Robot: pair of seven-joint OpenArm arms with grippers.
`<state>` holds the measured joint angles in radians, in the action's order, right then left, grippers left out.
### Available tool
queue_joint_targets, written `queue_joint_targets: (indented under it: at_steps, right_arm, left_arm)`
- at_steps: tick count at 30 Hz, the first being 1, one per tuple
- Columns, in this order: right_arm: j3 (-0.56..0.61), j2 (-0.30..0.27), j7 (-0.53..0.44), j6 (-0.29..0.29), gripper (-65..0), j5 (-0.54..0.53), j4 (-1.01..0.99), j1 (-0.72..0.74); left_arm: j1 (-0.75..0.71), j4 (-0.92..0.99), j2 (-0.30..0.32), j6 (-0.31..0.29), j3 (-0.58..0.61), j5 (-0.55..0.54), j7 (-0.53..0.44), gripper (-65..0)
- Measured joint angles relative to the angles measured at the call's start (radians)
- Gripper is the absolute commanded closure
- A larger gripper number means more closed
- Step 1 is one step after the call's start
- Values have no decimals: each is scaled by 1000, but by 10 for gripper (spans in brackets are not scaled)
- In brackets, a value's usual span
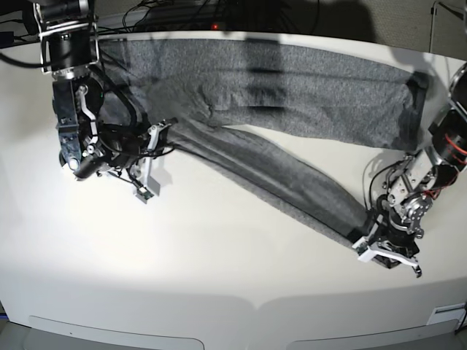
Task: Fold the T-shirt properly
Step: 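Hold both strip ends and draw them toward the collar edge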
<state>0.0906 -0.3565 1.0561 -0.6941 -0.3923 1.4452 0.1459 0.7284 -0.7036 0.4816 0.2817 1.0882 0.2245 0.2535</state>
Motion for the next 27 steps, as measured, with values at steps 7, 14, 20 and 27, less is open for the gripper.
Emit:
queue_joint_targets:
  at_steps: [7,14,20,27]
  right_arm:
    - [1,-1,44,0,0,-2,132,1]
    - [1,-1,140,0,0,-108,214,2]
    - [2,-58,150,0,0,-126,243,-18]
    - [-6,-48,-27,0,-213,-4,155,-16]
  left_arm:
    - [-37,-223,138,-3,1,-50,73,0]
    - [-144,-446,258,-3,2,-26,156,0]
    - [-218,-576,341,5,3,23,179,0]
    - [-224,-577,272,4,3,31,176,0]
